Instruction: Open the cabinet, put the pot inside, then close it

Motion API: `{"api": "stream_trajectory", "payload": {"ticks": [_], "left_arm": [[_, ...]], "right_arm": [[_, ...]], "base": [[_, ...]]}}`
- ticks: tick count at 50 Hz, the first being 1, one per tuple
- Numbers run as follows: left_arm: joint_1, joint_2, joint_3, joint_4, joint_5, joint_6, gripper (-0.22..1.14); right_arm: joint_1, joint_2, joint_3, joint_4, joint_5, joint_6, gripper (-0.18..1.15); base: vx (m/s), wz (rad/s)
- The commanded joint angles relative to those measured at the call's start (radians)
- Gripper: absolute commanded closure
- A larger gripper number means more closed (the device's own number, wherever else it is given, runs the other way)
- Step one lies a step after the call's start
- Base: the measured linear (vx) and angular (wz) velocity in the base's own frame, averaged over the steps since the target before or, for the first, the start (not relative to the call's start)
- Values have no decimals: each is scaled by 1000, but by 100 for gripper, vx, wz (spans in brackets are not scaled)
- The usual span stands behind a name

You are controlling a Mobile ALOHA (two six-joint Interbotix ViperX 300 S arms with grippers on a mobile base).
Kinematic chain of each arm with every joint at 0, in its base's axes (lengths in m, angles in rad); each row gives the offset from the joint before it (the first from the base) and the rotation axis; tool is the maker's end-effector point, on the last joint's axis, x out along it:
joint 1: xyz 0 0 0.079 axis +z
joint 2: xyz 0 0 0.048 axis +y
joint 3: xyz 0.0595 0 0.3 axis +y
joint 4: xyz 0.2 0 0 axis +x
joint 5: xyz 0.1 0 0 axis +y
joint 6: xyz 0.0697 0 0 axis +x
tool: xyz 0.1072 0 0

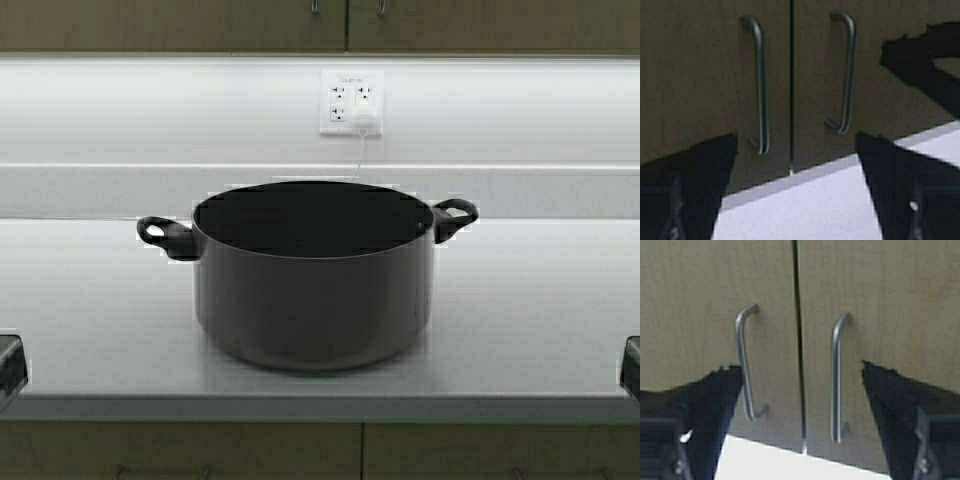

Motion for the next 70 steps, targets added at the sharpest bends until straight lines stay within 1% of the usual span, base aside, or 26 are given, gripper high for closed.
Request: {"api": "stream_trajectory", "payload": {"ticks": [1,4,7,12,29,32,34,36,37,41,43,47,49,51,53,56,58,64,70], "left_arm": [[-32,87,-121,-146,-91,83,-10],[-35,123,-166,-186,-112,98,-10],[-35,153,-202,-218,-126,98,-10],[-35,198,-252,-252,-132,106,-10],[-35,264,-305,-261,-167,106,-8],[-35,268,-307,-261,-167,104,-5],[-35,273,-311,-261,-167,107,1],[-35,281,-321,-262,-167,110,10],[-34,285,-325,-261,-167,110,19],[-32,295,-331,-261,-167,109,46],[-32,299,-336,-261,-167,109,59],[-32,311,-350,-262,-164,110,84],[-31,316,-359,-261,-160,112,92],[-28,324,-370,-261,-152,114,95],[-25,325,-377,-261,-137,112,93],[-25,324,-385,-262,-107,112,89],[-25,316,-383,-262,-86,110,88],[-35,264,-336,-261,-18,109,88],[-35,173,-236,-258,37,112,88]], "right_arm": [[38,71,-118,241,-69,-173,-5],[46,100,-146,344,-126,-241,-5],[48,120,-169,400,-156,-287,-5],[46,138,-190,403,-156,-308,-5],[46,178,-225,403,-147,-305,-5],[46,181,-224,402,-138,-305,-4],[44,186,-229,403,-137,-307,-2],[44,192,-232,402,-138,-314,1],[44,193,-236,402,-137,-321,4],[46,209,-258,402,-127,-324,16],[44,216,-265,403,-118,-322,24],[44,232,-270,411,-112,-322,45],[40,239,-275,416,-112,-322,58],[38,245,-281,420,-106,-322,71],[38,247,-284,425,-103,-322,85],[38,245,-284,428,-97,-322,101],[38,239,-279,431,-92,-325,100],[38,192,-242,436,-17,-327,87],[38,126,-193,433,144,-327,89]], "base": [[0,0],[0,0],[0,0],[0,0],[1,0],[2,1],[3,1],[3,1],[2,2],[2,2],[2,3],[2,2],[3,1],[2,2],[1,0],[-1,0],[-2,0],[-3,-1],[-4,0]]}}
